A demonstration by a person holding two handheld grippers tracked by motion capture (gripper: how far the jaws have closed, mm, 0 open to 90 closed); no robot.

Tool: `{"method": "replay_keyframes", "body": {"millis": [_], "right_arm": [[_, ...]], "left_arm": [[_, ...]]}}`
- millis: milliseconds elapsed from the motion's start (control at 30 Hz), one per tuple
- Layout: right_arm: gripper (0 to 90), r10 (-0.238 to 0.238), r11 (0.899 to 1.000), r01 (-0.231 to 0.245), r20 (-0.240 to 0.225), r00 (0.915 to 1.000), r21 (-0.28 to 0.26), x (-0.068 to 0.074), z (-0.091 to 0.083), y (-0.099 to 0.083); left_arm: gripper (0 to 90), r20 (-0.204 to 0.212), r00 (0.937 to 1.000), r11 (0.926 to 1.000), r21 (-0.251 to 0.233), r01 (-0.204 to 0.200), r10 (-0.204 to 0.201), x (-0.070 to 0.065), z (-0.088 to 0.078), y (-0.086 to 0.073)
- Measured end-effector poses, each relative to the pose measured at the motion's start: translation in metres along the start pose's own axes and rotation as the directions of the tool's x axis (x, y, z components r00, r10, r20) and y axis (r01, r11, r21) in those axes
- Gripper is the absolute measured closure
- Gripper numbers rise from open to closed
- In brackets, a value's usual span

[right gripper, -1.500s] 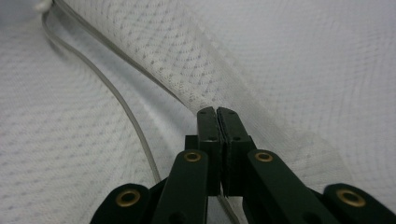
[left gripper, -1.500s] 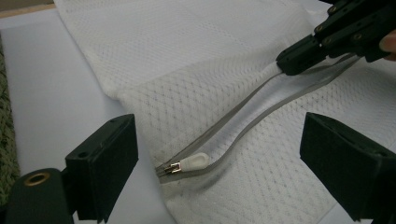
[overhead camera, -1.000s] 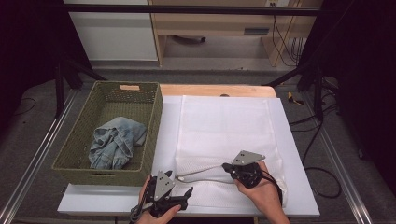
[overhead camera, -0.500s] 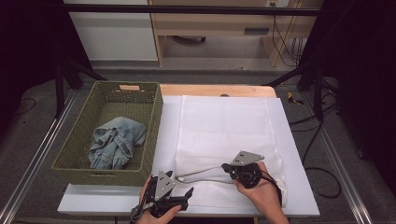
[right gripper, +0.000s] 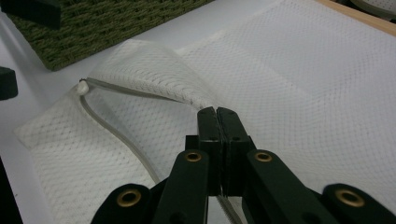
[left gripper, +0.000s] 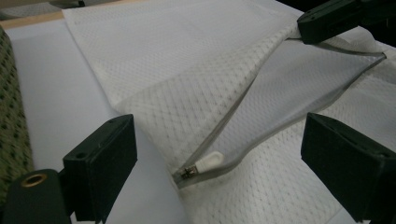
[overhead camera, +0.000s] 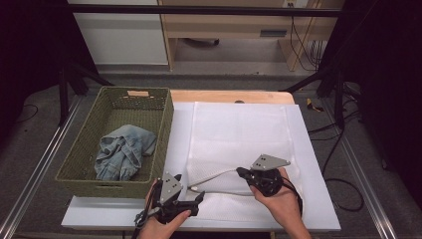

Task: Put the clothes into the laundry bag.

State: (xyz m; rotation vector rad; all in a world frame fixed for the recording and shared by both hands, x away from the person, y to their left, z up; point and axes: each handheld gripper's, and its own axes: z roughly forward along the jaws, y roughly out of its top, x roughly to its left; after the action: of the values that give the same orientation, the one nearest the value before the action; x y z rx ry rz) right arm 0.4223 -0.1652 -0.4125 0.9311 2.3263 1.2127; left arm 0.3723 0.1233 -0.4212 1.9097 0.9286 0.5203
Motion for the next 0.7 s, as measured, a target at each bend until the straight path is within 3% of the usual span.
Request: {"method": "replay_keyframes", "body": {"millis": [333, 467, 700], "right_arm": [[89.5, -0.026, 0.999, 0.027, -0.007, 0.9996, 0.026, -0.005, -0.007, 0.030], [89.5, -0.015, 0.999, 0.016, -0.020, 0.9997, 0.029, -0.006, -0.009, 0.035], [89.6, 0.000, 1.000, 0.000, -0.039, 0.9992, 0.021, -0.009, -0.012, 0.043]], "left_arm": [[10.4, -0.073, 0.9966, 0.9991, 0.020, -0.038, 0.039, 0.028, -0.028, 0.047], [10.5, -0.094, 0.9930, 0.9956, 0.065, -0.067, 0.073, 0.039, -0.035, 0.058], [10.6, -0.144, 0.9845, 0.9875, 0.135, -0.081, 0.101, 0.061, -0.043, 0.066]]}}
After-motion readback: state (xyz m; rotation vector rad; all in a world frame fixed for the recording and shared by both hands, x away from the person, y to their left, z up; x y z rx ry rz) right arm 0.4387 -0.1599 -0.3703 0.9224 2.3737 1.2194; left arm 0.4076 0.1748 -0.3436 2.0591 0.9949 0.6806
